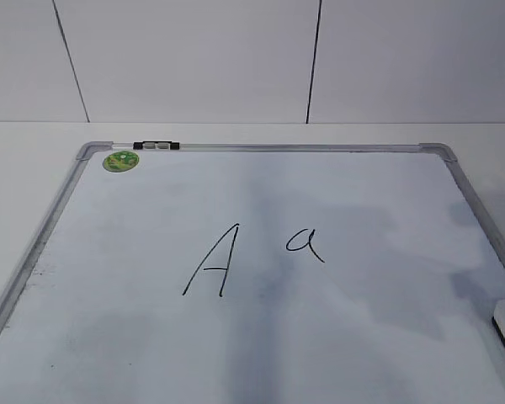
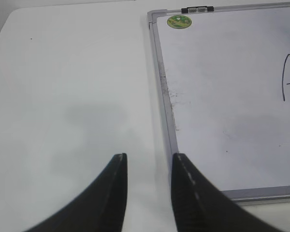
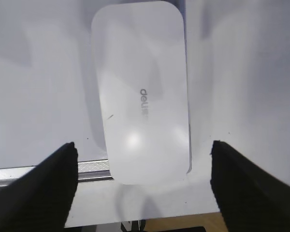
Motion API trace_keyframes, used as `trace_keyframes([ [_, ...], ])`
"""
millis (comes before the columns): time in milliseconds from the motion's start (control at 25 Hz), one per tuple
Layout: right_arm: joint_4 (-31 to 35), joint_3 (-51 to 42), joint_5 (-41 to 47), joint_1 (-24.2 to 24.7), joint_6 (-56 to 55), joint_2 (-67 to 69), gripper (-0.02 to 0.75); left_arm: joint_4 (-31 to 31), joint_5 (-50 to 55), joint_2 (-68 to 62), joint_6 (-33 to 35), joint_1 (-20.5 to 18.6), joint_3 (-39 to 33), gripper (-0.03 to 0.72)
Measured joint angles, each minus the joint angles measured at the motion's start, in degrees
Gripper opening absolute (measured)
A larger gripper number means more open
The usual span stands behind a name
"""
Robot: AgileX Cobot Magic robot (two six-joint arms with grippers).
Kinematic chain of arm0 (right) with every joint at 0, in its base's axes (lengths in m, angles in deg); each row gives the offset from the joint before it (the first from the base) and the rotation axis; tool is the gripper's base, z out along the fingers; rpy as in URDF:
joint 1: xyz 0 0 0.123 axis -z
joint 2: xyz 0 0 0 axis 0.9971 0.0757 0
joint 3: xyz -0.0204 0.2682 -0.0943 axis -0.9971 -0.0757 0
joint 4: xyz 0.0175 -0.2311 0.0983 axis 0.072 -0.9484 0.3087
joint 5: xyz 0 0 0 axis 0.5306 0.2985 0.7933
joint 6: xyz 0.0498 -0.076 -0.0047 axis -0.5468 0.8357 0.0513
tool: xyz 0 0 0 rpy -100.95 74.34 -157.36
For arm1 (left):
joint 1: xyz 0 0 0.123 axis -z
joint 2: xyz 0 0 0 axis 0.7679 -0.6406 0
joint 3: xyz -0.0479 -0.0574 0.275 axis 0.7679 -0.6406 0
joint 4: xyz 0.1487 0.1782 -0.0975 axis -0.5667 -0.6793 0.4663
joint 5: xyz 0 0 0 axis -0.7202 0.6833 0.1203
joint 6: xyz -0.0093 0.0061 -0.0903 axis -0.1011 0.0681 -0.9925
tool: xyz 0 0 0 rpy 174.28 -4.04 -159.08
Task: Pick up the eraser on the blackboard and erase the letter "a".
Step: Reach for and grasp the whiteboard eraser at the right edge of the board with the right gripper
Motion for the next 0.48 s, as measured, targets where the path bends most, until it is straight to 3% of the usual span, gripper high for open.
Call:
trace_keyframes([
  [480,-0.22,0.00,-2.86,0.00,0.00,5.16,0.682,0.00,0.00,0.00,0.00,0.00,0.00,0.235],
])
